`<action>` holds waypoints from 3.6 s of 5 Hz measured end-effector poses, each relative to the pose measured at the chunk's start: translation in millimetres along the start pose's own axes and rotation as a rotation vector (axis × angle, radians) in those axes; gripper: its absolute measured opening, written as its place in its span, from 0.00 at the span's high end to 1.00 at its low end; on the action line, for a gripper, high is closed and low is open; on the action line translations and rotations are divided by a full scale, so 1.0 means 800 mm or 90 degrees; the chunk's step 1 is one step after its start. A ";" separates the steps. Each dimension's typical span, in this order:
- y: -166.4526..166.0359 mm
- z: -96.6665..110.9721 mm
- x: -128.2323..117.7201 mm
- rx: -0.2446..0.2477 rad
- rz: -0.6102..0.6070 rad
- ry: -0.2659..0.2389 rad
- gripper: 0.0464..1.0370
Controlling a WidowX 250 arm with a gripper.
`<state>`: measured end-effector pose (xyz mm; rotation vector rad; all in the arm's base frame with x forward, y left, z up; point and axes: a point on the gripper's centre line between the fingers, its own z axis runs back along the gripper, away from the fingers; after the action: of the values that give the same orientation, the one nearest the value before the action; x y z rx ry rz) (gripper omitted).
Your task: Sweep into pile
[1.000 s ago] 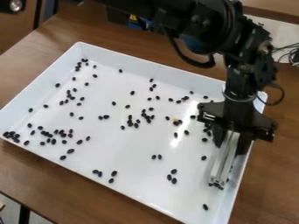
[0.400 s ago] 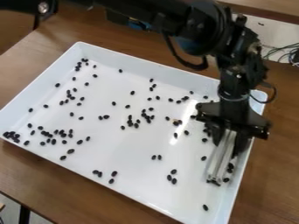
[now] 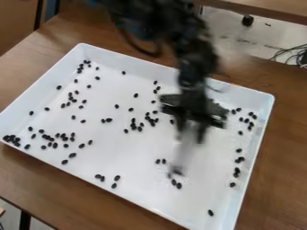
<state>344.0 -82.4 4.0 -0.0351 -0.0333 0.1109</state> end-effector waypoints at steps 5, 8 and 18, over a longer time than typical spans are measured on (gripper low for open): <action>0.262 0.031 -0.001 0.101 0.032 0.048 0.68; 0.127 0.081 0.033 -0.039 -0.077 -0.086 0.68; -0.032 -0.011 0.028 -0.110 -0.117 -0.011 0.69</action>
<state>369.7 -105.8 -3.3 -0.2031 -0.0628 -0.0759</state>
